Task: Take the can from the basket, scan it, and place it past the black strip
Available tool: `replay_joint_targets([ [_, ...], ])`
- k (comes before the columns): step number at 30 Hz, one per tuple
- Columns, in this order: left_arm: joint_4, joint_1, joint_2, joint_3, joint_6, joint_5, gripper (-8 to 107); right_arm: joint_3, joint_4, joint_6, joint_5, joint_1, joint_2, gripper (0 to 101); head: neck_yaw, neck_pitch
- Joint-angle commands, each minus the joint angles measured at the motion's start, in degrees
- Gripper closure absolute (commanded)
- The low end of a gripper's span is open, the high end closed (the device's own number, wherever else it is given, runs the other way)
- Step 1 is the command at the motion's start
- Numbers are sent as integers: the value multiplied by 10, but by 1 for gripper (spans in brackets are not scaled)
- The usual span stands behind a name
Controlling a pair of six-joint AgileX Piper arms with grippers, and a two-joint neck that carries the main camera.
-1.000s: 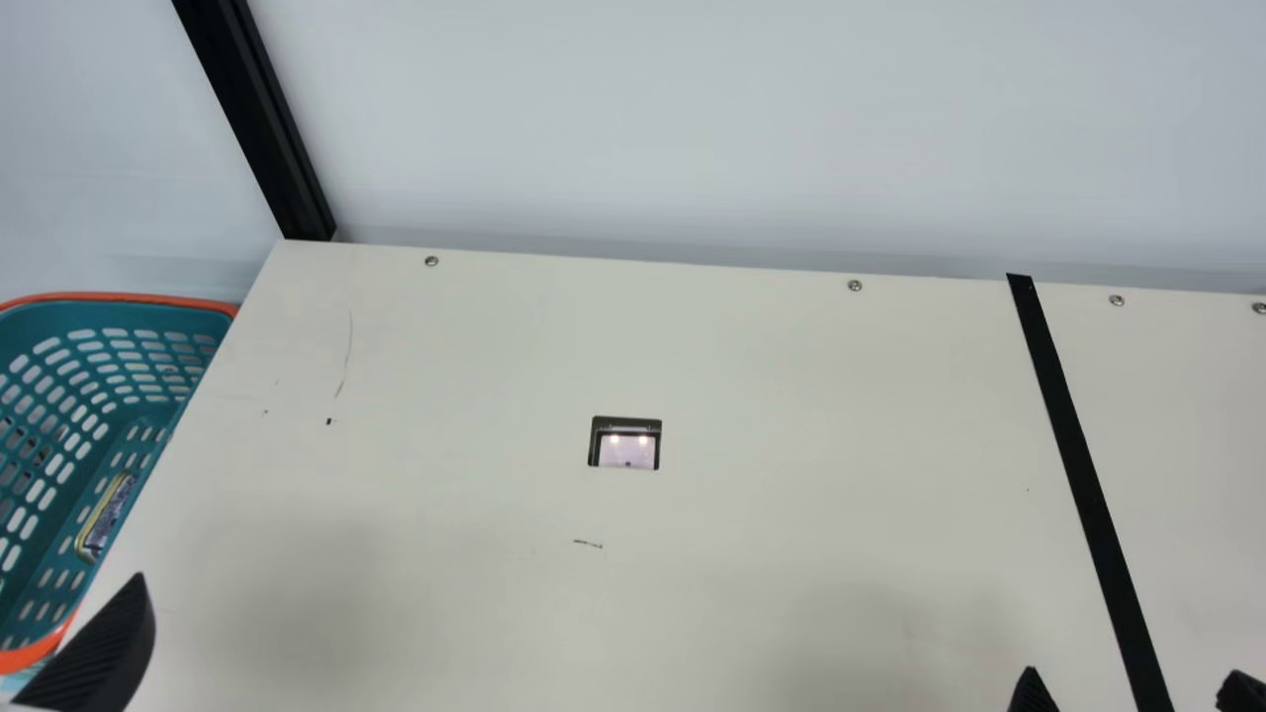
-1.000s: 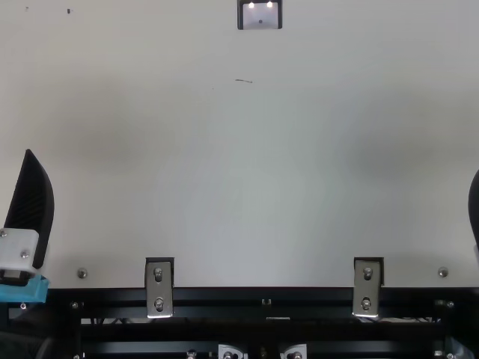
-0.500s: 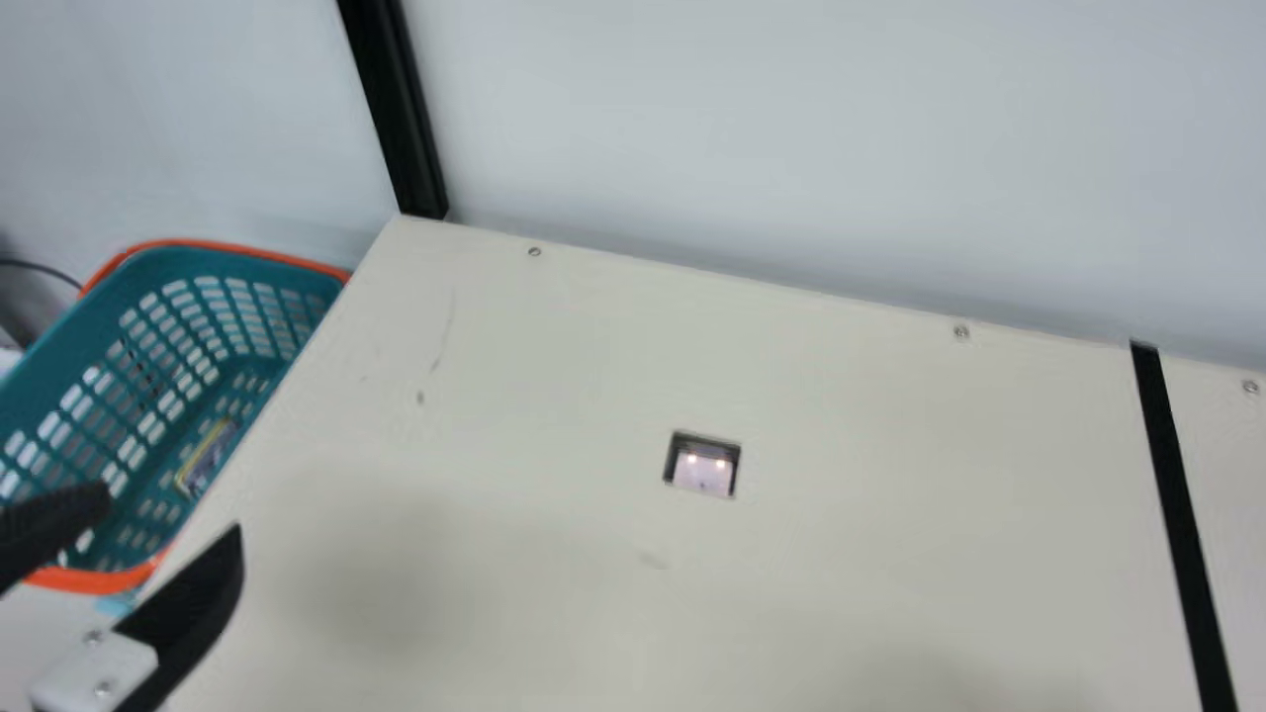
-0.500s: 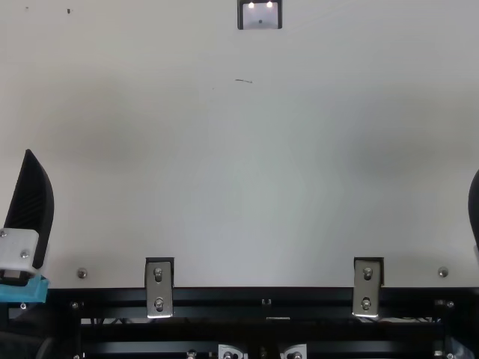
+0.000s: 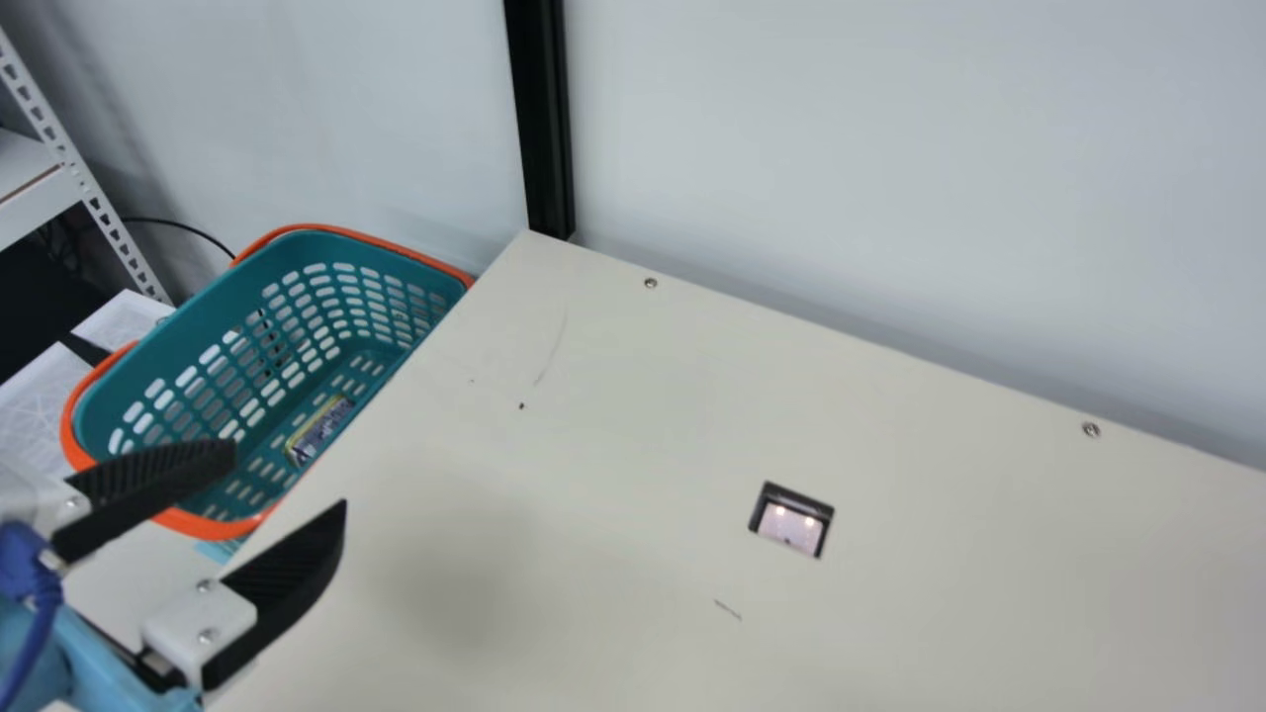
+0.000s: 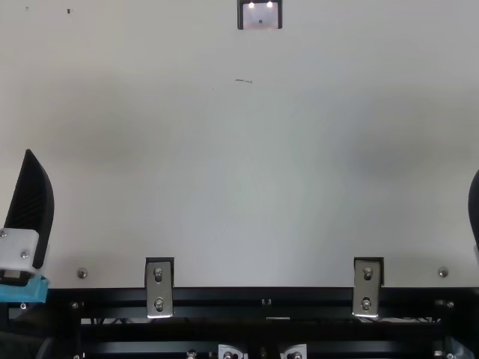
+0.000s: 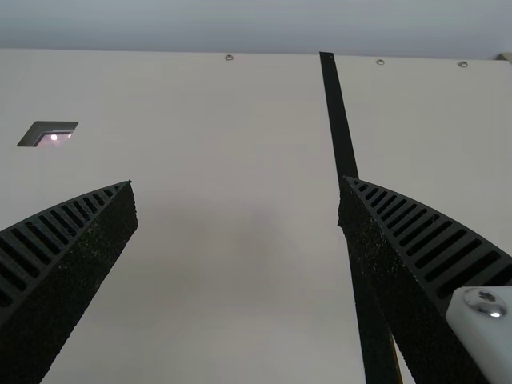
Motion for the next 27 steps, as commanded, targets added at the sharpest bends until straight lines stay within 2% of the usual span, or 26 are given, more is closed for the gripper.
replay_joint_targets([
  [1,0,0,0,0,0,0,9,0,0,0,0,0,0,0,20,-22],
  [27,-2,7,3,-5,-6,0,9,0,0,0,0,0,0,0,25,-26],
])
